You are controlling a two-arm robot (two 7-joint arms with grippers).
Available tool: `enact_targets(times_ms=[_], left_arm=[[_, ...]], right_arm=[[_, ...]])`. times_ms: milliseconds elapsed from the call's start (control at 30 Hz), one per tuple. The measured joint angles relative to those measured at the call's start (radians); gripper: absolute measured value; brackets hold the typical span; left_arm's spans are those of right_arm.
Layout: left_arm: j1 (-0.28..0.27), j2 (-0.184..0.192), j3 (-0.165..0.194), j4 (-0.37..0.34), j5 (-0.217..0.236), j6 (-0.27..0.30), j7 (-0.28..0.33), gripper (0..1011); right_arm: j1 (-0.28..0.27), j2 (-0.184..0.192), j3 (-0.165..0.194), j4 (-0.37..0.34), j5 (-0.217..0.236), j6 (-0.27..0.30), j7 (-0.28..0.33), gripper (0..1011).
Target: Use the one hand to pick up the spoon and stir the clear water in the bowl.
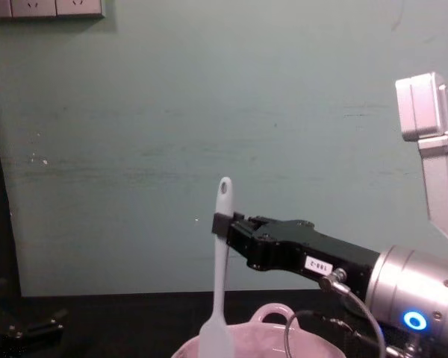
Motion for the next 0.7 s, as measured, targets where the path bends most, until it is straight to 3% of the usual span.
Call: enact_targets(times_ms=[200, 333, 500, 600, 700], left_arm=[[0.0, 0.0, 0.0, 0.0, 0.0, 0.0, 0.0, 1011], [0.0, 0.0, 0.0, 0.0, 0.0, 0.0, 0.0, 1011], [0.0, 0.0, 0.0, 0.0, 0.0, 0.0, 0.0, 1011], [0.0, 0.0, 0.0, 0.0, 0.0, 0.0, 0.0, 1011], [0.0, 0.0, 0.0, 0.0, 0.0, 0.0, 0.0, 1011]], right_arm=[[0.031, -0.026, 0.024, 0.075, -0.073, -0.094, -0.057, 121], [0.029, -0.01, 0.038, 0.063, -0.108, -0.103, -0.085, 122], [0.007, 0.035, 0.047, -0.003, -0.128, -0.042, -0.09, 121], [-0.026, 0.078, 0.06, -0.081, -0.107, 0.039, -0.058, 121], [-0.047, 0.099, 0.067, -0.125, -0.088, 0.078, -0.036, 122]])
